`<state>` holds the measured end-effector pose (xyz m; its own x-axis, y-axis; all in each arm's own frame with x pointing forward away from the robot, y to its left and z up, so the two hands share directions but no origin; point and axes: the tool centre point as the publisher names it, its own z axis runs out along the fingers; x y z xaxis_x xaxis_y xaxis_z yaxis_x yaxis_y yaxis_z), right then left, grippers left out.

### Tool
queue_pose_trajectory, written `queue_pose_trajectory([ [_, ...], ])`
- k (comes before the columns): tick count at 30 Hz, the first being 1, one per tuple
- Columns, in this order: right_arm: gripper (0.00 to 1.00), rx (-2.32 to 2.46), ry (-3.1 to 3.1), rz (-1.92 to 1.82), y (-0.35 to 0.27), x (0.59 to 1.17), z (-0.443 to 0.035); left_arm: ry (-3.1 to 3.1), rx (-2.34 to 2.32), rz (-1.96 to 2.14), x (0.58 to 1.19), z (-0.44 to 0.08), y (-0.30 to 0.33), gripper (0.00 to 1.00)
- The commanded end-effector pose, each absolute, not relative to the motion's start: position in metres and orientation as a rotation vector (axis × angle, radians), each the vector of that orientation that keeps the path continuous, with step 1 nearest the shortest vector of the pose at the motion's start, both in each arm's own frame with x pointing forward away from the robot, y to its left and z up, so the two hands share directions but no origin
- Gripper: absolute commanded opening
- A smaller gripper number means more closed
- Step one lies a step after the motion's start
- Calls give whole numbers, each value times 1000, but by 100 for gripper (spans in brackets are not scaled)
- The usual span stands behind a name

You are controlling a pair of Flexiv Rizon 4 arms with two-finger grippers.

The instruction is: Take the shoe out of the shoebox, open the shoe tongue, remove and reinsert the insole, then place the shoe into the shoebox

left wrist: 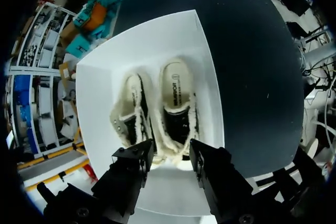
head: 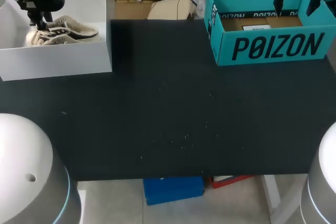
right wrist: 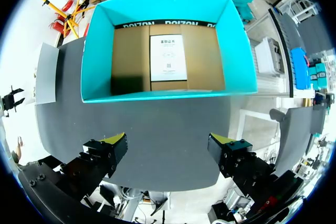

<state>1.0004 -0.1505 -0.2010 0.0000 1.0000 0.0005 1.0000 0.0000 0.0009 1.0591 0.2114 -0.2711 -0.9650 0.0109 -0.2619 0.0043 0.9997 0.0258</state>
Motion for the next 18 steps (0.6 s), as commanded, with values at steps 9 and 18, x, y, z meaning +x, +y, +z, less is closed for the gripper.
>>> queue_pose_trajectory([
  [9, 100, 2221, 2221, 1, -150, 1000, -201, 2933, -90, 28, 1101, -322, 199, 38],
  [18, 100, 2221, 2221, 1, -150, 1000, -201, 2976, -105, 63, 1104, -362, 188, 31],
])
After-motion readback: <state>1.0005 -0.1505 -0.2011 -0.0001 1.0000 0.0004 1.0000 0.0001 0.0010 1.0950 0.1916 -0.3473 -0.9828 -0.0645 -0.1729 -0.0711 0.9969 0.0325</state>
